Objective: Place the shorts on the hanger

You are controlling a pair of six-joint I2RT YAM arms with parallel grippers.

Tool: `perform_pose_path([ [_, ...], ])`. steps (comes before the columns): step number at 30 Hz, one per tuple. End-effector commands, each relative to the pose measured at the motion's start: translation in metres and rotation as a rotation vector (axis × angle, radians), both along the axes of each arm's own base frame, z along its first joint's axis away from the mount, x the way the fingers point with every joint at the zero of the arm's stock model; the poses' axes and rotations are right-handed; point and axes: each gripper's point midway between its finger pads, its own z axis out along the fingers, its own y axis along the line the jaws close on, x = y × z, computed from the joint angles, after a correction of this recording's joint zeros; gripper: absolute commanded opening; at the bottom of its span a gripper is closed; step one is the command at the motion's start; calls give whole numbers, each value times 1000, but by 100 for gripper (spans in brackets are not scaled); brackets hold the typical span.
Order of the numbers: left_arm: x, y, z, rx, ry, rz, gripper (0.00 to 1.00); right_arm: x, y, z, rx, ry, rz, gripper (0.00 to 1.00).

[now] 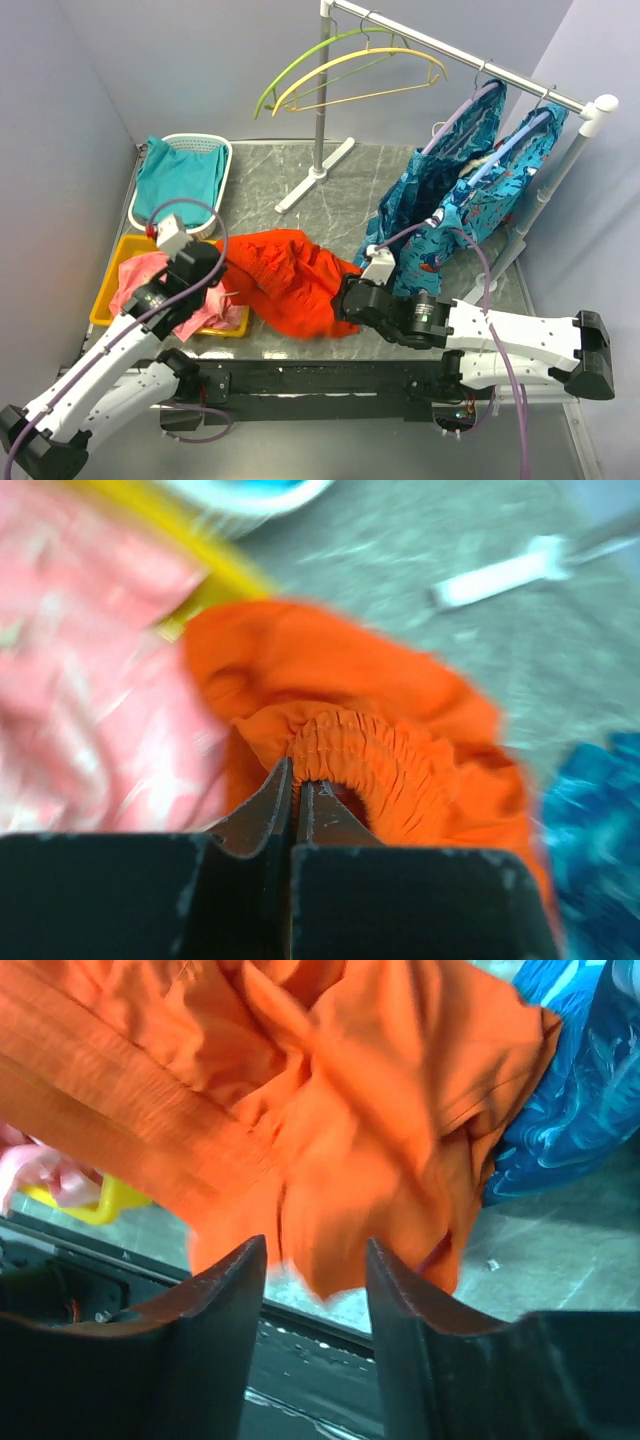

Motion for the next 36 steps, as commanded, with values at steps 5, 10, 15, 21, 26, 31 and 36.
perform_pose_path([
  [5,8,-25,64,176,-25,-294,1,-28,34,8,-19,-42,110,71],
  [10,7,-33,74,157,-40,-345,1,-45,82,-13,-89,-40,171,73],
  [15,8,-35,84,152,-60,-352,1,-53,143,-47,-145,-47,230,72],
  [21,8,-34,87,163,-62,-357,1,-60,172,-82,-254,-39,260,74],
  [26,8,-34,89,166,-71,-365,1,-59,167,-108,-367,-23,252,77],
  [31,9,-36,91,165,-76,-372,1,-61,163,-125,-416,13,265,74],
  [36,8,-32,96,182,-81,-365,1,-52,137,-110,-412,-10,175,26],
])
